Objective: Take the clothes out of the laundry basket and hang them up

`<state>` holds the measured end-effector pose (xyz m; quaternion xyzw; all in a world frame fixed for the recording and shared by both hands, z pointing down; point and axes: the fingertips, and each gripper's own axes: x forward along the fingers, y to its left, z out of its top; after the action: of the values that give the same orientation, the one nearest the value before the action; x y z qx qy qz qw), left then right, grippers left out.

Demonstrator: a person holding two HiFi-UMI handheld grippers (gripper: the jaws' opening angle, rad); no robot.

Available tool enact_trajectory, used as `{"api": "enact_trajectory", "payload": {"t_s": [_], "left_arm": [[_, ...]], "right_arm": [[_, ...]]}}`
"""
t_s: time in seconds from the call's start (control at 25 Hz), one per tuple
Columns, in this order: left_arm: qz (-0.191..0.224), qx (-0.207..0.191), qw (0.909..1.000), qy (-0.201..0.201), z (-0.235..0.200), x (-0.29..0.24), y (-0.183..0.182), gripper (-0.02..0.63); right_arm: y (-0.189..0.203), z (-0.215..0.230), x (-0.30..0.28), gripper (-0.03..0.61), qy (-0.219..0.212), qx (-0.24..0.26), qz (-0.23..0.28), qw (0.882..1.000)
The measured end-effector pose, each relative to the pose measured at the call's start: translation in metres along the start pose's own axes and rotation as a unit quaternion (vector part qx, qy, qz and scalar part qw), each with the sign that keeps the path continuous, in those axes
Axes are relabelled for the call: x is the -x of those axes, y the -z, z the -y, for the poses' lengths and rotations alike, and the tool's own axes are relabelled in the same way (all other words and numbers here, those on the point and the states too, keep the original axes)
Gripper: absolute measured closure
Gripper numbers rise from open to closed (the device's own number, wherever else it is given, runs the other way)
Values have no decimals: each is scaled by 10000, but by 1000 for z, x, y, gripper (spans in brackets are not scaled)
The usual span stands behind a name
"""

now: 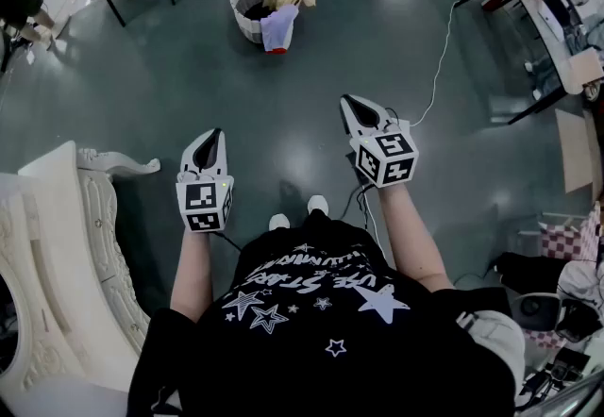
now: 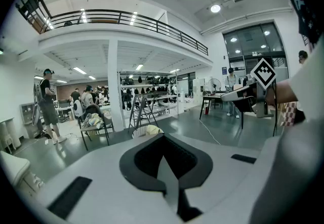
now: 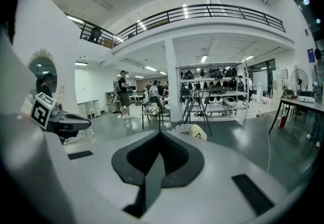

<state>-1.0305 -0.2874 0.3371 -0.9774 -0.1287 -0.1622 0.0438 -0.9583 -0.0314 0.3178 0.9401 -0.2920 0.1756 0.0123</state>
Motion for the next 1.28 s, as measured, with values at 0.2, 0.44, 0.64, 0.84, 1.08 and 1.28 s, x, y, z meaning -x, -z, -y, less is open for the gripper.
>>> {"api": "enact_trajectory", "payload": {"t_s": [0.2, 0.44, 0.64, 0.84, 1.08, 1.28], "left_arm": [[16, 53, 9999, -85, 17, -3, -13, 595], [158, 128, 9997, -124, 35, -15, -32, 595], [129, 67, 9997, -171, 48, -21, -39, 595], [-4, 137, 9997, -192, 73, -31, -34, 595], [183, 107, 9994, -270, 103, -59, -52, 552], [217, 127, 9995, -190, 128, -80, -57, 338]], "right_arm": [[-9, 15, 8, 572, -115, -14, 92, 9999], [-15, 38, 17, 572, -127, -34, 176, 9998], [-8, 50, 16, 572, -219, -57, 179, 9996], [5, 73, 20, 572, -264, -248, 154, 9992], [8, 112, 24, 544, -509, -373, 201, 9978], [24, 137, 21, 403, -751, -392, -1, 9964]]}}
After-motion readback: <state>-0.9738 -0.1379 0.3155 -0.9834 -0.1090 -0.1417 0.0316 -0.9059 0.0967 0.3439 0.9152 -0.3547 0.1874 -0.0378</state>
